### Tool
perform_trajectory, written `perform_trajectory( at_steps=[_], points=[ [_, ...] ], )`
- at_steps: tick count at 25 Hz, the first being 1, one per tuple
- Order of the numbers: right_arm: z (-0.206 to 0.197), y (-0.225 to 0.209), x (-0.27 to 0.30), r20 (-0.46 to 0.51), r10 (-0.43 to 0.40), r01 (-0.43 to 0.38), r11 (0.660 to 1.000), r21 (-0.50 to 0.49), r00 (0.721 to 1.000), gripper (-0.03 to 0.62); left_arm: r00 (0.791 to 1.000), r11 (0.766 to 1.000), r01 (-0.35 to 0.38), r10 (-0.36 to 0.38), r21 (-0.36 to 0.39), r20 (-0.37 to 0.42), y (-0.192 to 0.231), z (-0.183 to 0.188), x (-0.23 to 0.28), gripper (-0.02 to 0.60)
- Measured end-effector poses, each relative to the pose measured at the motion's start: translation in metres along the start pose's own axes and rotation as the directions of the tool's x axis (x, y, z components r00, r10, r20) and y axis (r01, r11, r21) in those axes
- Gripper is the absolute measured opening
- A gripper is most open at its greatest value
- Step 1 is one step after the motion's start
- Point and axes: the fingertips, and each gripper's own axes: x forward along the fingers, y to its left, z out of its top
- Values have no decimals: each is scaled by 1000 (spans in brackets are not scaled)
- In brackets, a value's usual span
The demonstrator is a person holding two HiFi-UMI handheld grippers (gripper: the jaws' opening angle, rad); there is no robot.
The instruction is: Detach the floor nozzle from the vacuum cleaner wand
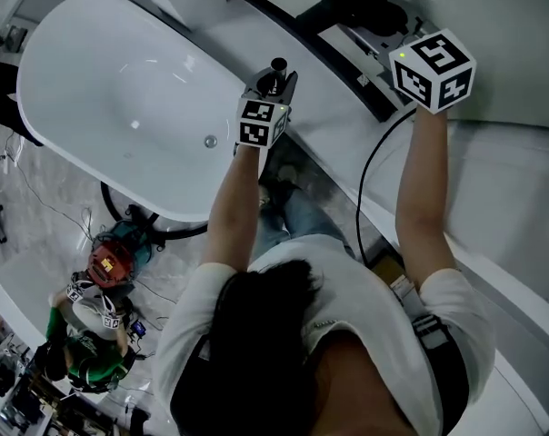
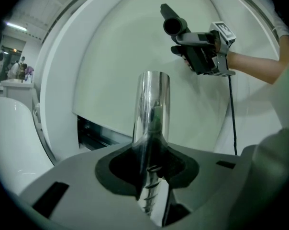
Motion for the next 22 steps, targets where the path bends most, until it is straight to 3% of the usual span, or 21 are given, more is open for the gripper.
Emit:
perform_trajectory(
  at_steps=[4, 8, 12, 22],
  points=[
    [-6, -2, -2, 90, -78, 69, 993, 93, 993, 206, 999, 999, -33, 33, -18, -19, 8, -1, 7, 118],
    [-12, -14, -14, 201, -203, 151, 957, 249, 958, 205, 998, 998, -57, 56, -23, -30, 10, -2, 13, 118],
    [-27, -24, -12, 181, -280, 221, 931, 289, 943, 205, 996, 997, -72, 71, -34, -46, 18, 1, 24, 118],
    [-52, -24, -3, 123, -291, 250, 929, 272, 949, 206, 991, 995, -94, 91, -24, -103, 33, -3, 46, 118]
  ],
)
